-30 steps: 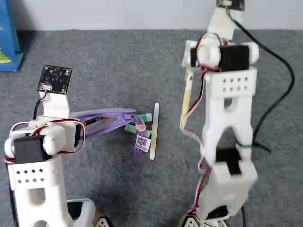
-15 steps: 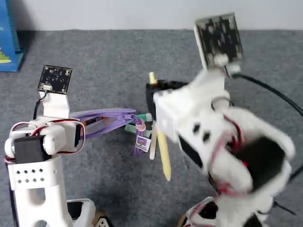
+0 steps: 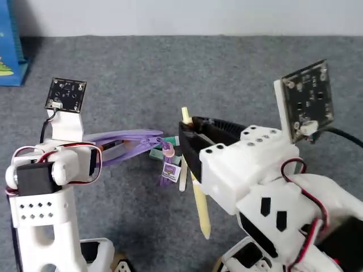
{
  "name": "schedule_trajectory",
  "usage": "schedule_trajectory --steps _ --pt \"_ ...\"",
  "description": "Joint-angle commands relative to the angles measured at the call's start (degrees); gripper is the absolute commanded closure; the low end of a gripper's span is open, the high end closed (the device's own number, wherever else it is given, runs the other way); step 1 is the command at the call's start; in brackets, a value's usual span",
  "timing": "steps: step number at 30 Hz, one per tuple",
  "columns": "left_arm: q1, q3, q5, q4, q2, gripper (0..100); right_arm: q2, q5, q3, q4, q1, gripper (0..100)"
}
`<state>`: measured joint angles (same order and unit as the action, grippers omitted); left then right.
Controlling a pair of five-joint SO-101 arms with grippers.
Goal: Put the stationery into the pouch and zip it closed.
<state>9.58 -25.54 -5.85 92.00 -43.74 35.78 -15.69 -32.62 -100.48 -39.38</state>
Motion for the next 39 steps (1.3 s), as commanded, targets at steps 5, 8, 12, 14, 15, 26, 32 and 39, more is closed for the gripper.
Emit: schedule_trajectory --steps 5,8,12,14,15,26,32,39 --pt "-0.18 -0.04 0.53 -0.09 0.79 99 9.27 -0.79 16.18 5.58 1.01 99.1" --pt "-0.18 -0.04 0.53 -0.09 0.79 99 13.67 -0.7 23.38 13.76 0.66 99.1" --pt "-0.18 -0.04 0.53 -0.09 0.79 99 18.68 -0.7 34.64 26.51 0.66 99.1" --pt "-0.18 -0.04 0.53 -0.09 0.79 99 20.97 -0.7 40.44 33.89 0.66 99.1" --pt "-0.18 -0.04 0.53 -0.09 0.79 99 22.2 -0.7 43.43 37.76 0.66 99.1" --pt "-0.26 0.04 0.53 -0.26 0.79 99 30.37 -0.7 71.03 76.97 -1.01 99.1" --pt "-0.26 0.04 0.53 -0.18 0.79 99 29.76 -0.62 75.52 92.26 -6.99 99.1" --pt "-0.53 0.04 0.53 -0.18 0.79 99 21.41 -0.62 76.13 105.19 -7.87 99.1"
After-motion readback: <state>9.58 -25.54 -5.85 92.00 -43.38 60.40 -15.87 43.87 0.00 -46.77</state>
